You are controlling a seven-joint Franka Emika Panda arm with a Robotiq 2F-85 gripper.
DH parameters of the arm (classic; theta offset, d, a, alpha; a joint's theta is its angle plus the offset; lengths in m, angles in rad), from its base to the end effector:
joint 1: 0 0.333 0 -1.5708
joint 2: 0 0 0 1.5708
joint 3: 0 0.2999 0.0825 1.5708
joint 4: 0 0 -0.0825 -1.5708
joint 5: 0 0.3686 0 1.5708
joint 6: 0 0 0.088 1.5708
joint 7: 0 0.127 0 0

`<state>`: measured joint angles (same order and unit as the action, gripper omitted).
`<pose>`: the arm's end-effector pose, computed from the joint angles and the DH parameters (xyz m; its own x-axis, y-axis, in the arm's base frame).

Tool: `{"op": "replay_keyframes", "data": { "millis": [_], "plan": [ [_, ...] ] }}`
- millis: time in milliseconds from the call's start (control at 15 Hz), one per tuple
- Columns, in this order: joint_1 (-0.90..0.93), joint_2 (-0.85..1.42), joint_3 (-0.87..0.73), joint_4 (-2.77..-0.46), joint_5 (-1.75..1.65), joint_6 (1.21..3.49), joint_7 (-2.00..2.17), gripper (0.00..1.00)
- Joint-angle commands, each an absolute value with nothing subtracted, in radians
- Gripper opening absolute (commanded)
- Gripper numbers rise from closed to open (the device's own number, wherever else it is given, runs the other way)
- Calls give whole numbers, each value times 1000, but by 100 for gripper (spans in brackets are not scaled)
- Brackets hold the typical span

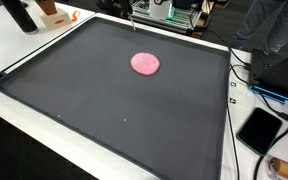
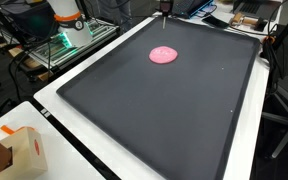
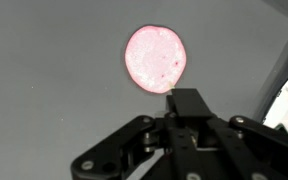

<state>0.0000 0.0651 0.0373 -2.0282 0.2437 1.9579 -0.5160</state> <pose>0.5326 0.0401 0.3790 0.9009 0.4335 -0.0216 0.4142 -0.8736 -0.2554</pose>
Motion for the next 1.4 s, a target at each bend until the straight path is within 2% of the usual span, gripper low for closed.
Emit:
{"op": "replay_keyframes", "data": {
  "millis": [0, 733, 800, 1333],
  "plan": [
    [6, 61, 39, -2026, 242, 1956, -512, 13],
    [3, 69, 38, -2021, 242, 1956, -512, 13],
    [3, 69, 38, -2021, 242, 1956, -512, 3],
    [130, 126, 138, -1956, -43, 1967, -330, 3]
  ]
}}
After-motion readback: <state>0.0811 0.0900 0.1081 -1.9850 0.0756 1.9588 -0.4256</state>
